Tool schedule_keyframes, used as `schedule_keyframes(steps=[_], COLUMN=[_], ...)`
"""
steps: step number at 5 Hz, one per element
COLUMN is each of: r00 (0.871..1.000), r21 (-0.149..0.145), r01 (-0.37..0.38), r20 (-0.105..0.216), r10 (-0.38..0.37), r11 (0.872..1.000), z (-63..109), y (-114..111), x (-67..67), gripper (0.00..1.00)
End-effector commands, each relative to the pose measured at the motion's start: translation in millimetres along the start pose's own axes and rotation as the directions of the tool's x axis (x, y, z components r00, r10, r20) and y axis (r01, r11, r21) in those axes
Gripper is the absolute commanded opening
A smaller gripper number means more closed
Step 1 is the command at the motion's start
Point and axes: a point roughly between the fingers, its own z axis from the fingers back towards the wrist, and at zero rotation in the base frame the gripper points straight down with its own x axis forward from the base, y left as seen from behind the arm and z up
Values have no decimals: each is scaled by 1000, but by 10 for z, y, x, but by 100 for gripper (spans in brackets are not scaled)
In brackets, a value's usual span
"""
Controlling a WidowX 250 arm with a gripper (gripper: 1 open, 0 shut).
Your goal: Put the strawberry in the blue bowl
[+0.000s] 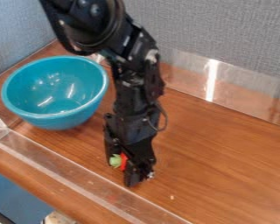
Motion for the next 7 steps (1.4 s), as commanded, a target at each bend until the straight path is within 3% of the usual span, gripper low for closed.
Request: schedule_keyframes(steps=[1, 2, 3, 5, 6, 7], r00=[998, 997, 995, 997, 994, 994], r21=[17, 20, 22, 20, 17, 19], r01=[3, 41, 75, -23, -75, -71], r20=[55, 66, 69, 81, 83, 83], r10=[-4, -42, -76, 22, 73, 70], r11=[1000, 999, 997, 1000, 997, 997], z=[78, 162, 180, 194, 213, 188], y=[47, 71, 106, 154, 97, 136], x=[-18, 6, 62, 47, 145, 145], gripper=[0, 100, 100, 100, 100, 100])
